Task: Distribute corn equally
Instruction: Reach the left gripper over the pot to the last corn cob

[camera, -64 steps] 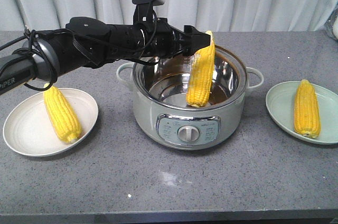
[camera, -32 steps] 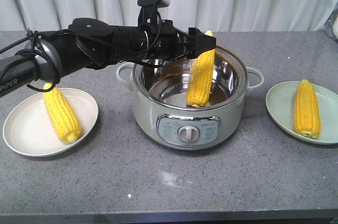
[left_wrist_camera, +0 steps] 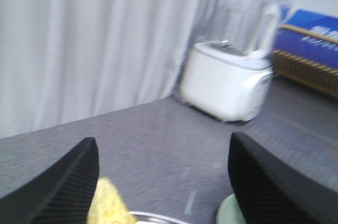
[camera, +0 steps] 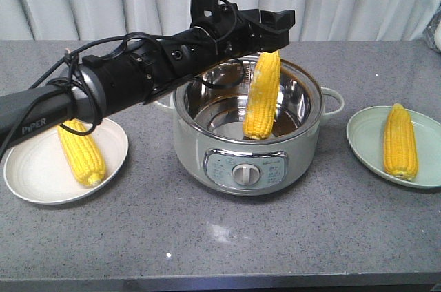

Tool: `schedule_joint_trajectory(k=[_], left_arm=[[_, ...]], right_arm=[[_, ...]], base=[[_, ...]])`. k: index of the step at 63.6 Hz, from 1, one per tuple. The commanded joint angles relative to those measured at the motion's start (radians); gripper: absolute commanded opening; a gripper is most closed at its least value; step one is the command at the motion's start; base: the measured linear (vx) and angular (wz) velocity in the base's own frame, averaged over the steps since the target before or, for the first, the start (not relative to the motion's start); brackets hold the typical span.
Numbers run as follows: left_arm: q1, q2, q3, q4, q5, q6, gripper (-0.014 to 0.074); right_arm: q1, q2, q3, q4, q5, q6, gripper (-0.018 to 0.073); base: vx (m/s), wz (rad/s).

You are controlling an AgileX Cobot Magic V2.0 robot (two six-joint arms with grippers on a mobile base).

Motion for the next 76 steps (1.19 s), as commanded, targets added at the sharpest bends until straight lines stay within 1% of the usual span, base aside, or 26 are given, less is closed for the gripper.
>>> schedule_joint_trajectory(k=[1, 4, 8, 13, 18, 21, 28, 36, 41, 46, 52, 56, 59, 63, 70, 76], left_arm=[[-0.041, -0.079, -0.024, -0.226, 0.103, 0.26, 0.0491], [-0.05, -0.09, -0.024, -0.289, 0.18, 0.331, 0.0491], [-0.06, -0.11, -0.024, -0.329, 0.255, 0.367, 0.0491], [-0.062, -0.134, -0.024, -0.349, 0.307, 0.363, 0.0491], [-0.059, -0.157, -0.024, -0.38, 0.344, 0.319, 0.0491], [-0.058, -0.167, -0.025, -0.402, 0.36, 0.308, 0.0491], [-0.058, -0.178, -0.027, -0.479, 0.42, 0.309, 0.0491], [-0.058, -0.178, -0.027, -0.609, 0.498, 0.324, 0.0491], [-0.058, -0.182, -0.027, -0.695, 0.526, 0.372, 0.0491], [-0.06, -0.191, -0.028, -0.805, 0.54, 0.463, 0.0491], [-0.059, -0.213, -0.029, -0.971, 0.552, 0.6, 0.0491], [-0.059, -0.226, -0.037, -1.05, 0.573, 0.71, 0.0491], [-0.059, -0.229, -0.05, -1.081, 0.59, 0.774, 0.0491], [-0.058, -0.226, -0.076, -1.1, 0.625, 0.818, 0.0491], [-0.043, -0.205, -0.134, -1.123, 0.67, 0.822, 0.0491], [-0.013, -0.181, -0.197, -1.139, 0.72, 0.822, 0.0491]], right_arm=[[-0.004, -0.034, -0.025, 0.02, -0.073, -0.002, -0.0001], [-0.004, -0.034, -0.025, 0.02, -0.073, -0.002, -0.0001], [-0.004, -0.034, -0.025, 0.02, -0.073, -0.002, -0.0001], [-0.004, -0.034, -0.025, 0.02, -0.073, -0.002, -0.0001], [-0.004, -0.034, -0.025, 0.02, -0.073, -0.002, -0.0001], [-0.004, -0.034, -0.025, 0.02, -0.073, -0.002, -0.0001], [-0.004, -0.034, -0.025, 0.02, -0.073, -0.002, -0.0001], [-0.004, -0.034, -0.025, 0.02, -0.073, -0.002, -0.0001], [-0.004, -0.034, -0.025, 0.02, -0.073, -0.002, -0.0001], [-0.004, -0.034, -0.025, 0.02, -0.073, -0.002, -0.0001], [-0.004, -0.034, -0.025, 0.02, -0.073, -0.002, -0.0001], [-0.004, -0.034, -0.025, 0.02, -0.073, -0.002, -0.0001], [-0.004, -0.034, -0.025, 0.02, -0.073, -0.002, -0.0001], [-0.004, -0.034, -0.025, 0.02, -0.073, -0.002, -0.0001], [-0.004, -0.034, -0.025, 0.02, -0.073, -0.002, -0.0001], [-0.004, -0.034, -0.025, 0.02, -0.073, -0.002, -0.0001]], base=[[0.0, 0.0], [0.0, 0.0], [0.0, 0.0], [0.0, 0.0], [0.0, 0.0], [0.0, 0.0], [0.0, 0.0], [0.0, 0.0], [0.0, 0.0], [0.0, 0.0], [0.0, 0.0], [0.0, 0.0], [0.0, 0.0], [0.0, 0.0], [0.0, 0.0], [0.0, 0.0]])
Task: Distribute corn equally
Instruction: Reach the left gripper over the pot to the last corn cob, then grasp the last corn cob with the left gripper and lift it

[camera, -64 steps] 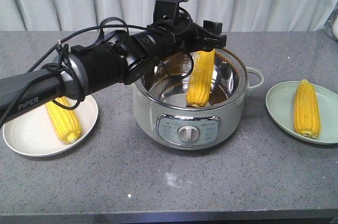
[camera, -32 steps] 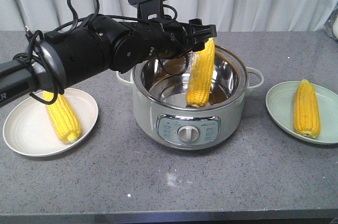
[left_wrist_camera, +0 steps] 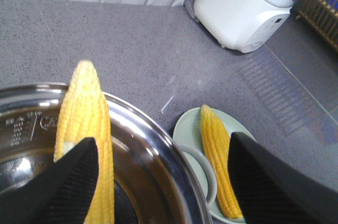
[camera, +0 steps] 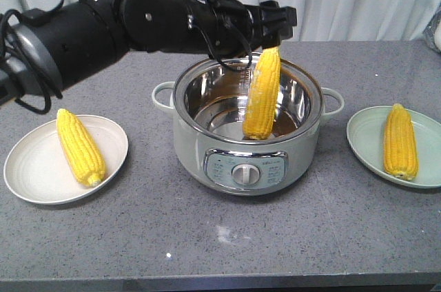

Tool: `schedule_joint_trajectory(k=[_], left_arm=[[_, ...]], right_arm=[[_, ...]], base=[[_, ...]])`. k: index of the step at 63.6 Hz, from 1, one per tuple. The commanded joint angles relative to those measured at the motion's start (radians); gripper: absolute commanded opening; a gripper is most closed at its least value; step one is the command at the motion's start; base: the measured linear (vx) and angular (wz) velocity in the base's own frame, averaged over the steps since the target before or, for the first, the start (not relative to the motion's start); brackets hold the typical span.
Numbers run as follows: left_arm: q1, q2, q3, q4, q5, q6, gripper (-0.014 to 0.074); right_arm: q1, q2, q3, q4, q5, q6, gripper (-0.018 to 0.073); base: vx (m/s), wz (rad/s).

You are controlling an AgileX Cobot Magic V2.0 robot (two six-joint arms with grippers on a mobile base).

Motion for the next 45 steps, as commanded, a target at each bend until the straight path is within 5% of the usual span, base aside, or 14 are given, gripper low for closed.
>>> schedule_joint_trajectory(k=[1, 9, 45], left_arm=[[0.03, -0.027, -0.088, -0.035, -0.009, 0.007, 0.0491], [0.061, 0.019, -0.152, -0.087, 0.064, 0.021, 0.0495], [0.061, 0.165, -0.228, -0.102, 0.11, 0.079, 0.0521]], right_arm=[[-0.004, -0.034, -0.025, 0.022, -0.073, -0.002, -0.0001], [-0.004, -0.034, -0.025, 0.022, -0.074, -0.002, -0.0001], [-0.004, -0.034, -0.025, 0.022, -0.073, -0.002, -0.0001]], base=[[0.0, 0.0], [0.0, 0.0], [0.0, 0.0]])
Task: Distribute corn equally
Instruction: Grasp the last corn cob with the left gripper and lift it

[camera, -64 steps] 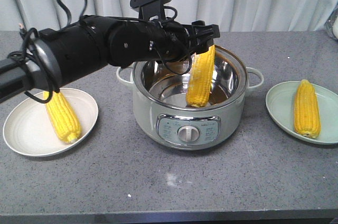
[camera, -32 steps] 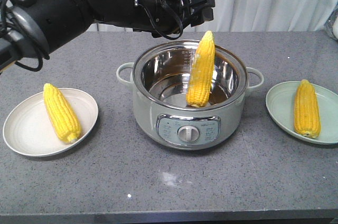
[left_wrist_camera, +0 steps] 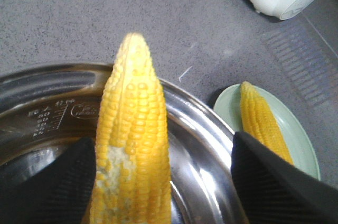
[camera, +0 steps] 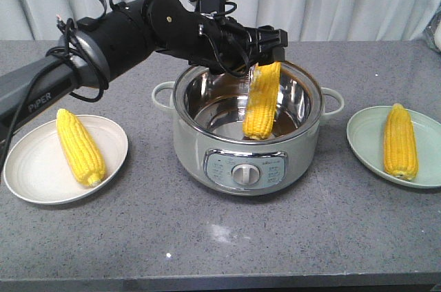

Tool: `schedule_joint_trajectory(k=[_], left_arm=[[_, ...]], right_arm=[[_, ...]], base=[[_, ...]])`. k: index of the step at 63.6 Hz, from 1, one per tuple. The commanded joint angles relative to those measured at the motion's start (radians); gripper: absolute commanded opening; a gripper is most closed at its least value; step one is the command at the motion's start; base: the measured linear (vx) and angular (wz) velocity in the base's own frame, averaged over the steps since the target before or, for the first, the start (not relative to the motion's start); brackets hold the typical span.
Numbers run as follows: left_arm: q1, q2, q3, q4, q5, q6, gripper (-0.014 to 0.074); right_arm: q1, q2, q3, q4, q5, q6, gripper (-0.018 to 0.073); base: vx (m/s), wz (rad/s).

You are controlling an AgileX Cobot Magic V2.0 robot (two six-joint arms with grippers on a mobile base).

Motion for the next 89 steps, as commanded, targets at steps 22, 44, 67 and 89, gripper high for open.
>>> schedule_joint_trajectory(k=[22, 44, 67, 89], left_arm=[[-0.003, -0.005, -0.036, -0.027, -0.047, 0.021, 0.0521], [-0.005, 0.038, -0.036, -0.029, -0.032, 0.028, 0.0521], [-0.005, 0.047, -0.036, -0.028, -0.032, 0.033, 0.032], [-0.005, 0.018, -0.036, -0.024, -0.057, 0.039, -0.0008]], right_arm=[[-0.004, -0.034, -0.025, 0.022, -0.073, -0.002, -0.0001], [-0.004, -0.034, -0.025, 0.022, -0.073, -0.002, -0.0001], [-0.004, -0.034, -0.025, 0.022, -0.074, -0.002, -0.0001], [-0.004, -0.034, -0.025, 0.022, -0.074, -0.002, -0.0001]], base=[[0.0, 0.0], [0.0, 0.0], [0.0, 0.0], [0.0, 0.0]])
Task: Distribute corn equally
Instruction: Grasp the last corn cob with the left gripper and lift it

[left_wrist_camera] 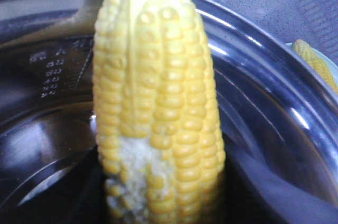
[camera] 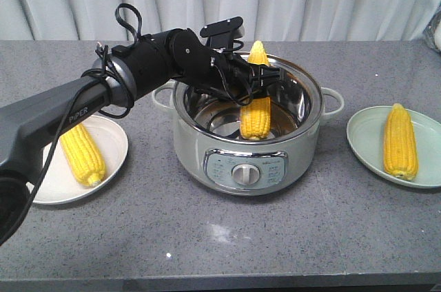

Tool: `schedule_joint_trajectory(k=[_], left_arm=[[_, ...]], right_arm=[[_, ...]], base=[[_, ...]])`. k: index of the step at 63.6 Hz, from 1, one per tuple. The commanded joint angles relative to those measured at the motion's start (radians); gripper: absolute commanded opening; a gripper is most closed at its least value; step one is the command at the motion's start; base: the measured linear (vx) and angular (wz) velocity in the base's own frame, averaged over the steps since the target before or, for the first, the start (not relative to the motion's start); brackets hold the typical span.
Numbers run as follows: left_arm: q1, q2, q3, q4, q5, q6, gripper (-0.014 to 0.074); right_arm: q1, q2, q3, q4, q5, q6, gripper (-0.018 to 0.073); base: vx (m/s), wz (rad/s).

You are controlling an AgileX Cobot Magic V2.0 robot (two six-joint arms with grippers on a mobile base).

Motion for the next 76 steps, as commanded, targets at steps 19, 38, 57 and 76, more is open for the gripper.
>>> schedule_joint_trajectory(k=[19, 38, 57, 76], left_arm=[[-0.003, -0.239, -0.034, -0.02, -0.079, 0.106, -0.0008], [-0.003, -0.421, -0.034, 0.123, 0.034, 0.106, -0.0008], [-0.003, -0.541, -0.034, 0.259, 0.246, 0.097, -0.0008], [-0.003, -0.634, -0.031, 0.34, 0.41, 0.097, -0.0008]], right_arm=[[-0.004, -0.034, -0.025, 0.022, -0.074, -0.002, -0.0001], [-0.004, -0.034, -0.025, 0.022, -0.074, -0.002, -0.0001], [-0.004, -0.034, -0.025, 0.03, -0.073, -0.001, -0.0001], [-0.004, -0.034, -0.025, 0.03, 0.014, 0.135, -0.0001]], base=[[0.0, 0.0], [0.0, 0.0], [0.0, 0.0], [0.0, 0.0]])
